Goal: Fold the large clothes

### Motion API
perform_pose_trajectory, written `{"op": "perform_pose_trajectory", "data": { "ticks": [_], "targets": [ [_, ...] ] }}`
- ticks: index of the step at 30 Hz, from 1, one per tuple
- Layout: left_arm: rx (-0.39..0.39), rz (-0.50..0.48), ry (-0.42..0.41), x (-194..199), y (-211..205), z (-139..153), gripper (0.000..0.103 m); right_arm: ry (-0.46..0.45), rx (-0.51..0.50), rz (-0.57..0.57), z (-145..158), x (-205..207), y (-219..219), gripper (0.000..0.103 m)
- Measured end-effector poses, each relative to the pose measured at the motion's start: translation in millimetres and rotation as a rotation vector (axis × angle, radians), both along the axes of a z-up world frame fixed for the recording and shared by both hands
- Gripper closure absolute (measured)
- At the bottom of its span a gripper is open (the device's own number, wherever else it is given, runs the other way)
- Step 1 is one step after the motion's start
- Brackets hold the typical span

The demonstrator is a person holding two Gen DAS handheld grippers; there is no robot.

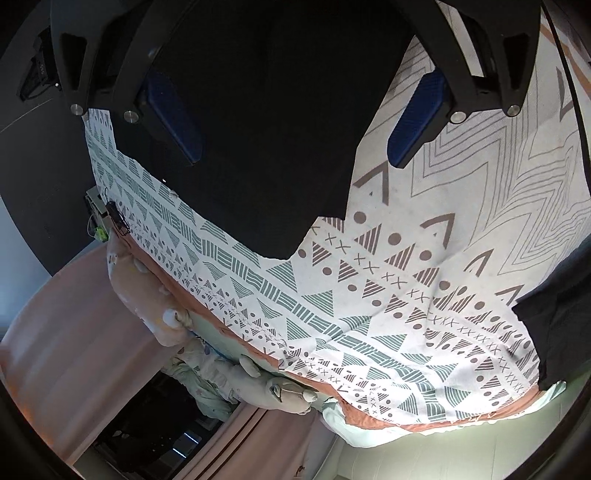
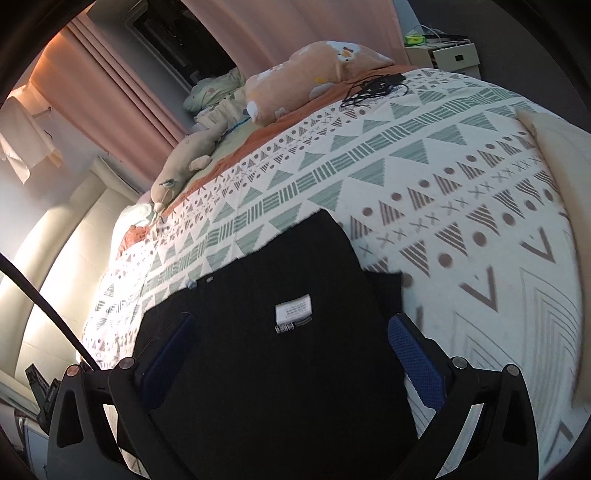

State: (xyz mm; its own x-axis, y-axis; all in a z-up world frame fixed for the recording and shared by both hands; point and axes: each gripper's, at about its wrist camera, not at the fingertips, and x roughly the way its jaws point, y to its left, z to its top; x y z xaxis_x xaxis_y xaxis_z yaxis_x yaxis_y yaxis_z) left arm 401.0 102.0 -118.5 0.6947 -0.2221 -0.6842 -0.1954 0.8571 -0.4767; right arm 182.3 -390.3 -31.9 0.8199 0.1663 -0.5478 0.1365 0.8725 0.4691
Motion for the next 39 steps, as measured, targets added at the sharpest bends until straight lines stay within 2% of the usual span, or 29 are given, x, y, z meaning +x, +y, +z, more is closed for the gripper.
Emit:
{"op": "perform_pose_trajectory", "data": {
  "ticks": [3,9,12,16,17,20,21,22,24,28,39],
  "targets": [
    [-0.018,-0.015,0.010,-21.3,4.9,-6.5,0.004,0.027,0.007,-0.012,-1.5,-28.9,-0.3,0.002],
    [-0.077,-0.026,0.035,-59.6,12.6,-17.2,0.004,0.072,-0.016,-0.021,-1.4,-81.7,1.1,0.006],
    [-0.076,-0.032,0.054,-75.8,15.6,-20.5,0.004,0.082,-0.057,-0.025,3.3,-101.0,6.4,0.007],
    [-0.083,-0.033,0.068,-94.3,21.3,-24.9,0.004,0.084,-0.062,0.006,1.9,-122.5,19.1,0.007],
    [-0.089,-0.035,0.072,-98.3,22.1,-26.8,0.004,0.087,-0.065,0.015,0.5,-124.5,22.6,0.007],
    [-0.129,-0.037,0.071,-108.2,25.1,-32.1,0.004,0.095,-0.059,0.055,-3.5,-128.6,37.1,0.026],
    [-0.131,-0.035,0.072,-111.1,25.4,-33.7,0.005,0.100,-0.073,0.071,-3.9,-128.9,43.6,0.026],
    [-0.136,-0.034,0.072,-113.4,25.9,-35.6,0.011,0.102,-0.083,0.082,-3.8,-129.7,49.3,0.026],
    [-0.173,-0.029,0.087,-117.9,27.5,-42.8,0.018,0.098,-0.103,0.118,-2.2,-130.2,63.7,0.027],
    [-0.246,-0.039,0.109,-123.3,25.9,-57.8,0.018,0.094,-0.122,0.177,-1.9,-131.4,89.4,0.029],
    [-0.336,-0.091,0.162,-102.9,5.0,-100.5,0.018,0.127,-0.209,0.313,-20.4,-95.5,146.3,0.041]
  ]
}}
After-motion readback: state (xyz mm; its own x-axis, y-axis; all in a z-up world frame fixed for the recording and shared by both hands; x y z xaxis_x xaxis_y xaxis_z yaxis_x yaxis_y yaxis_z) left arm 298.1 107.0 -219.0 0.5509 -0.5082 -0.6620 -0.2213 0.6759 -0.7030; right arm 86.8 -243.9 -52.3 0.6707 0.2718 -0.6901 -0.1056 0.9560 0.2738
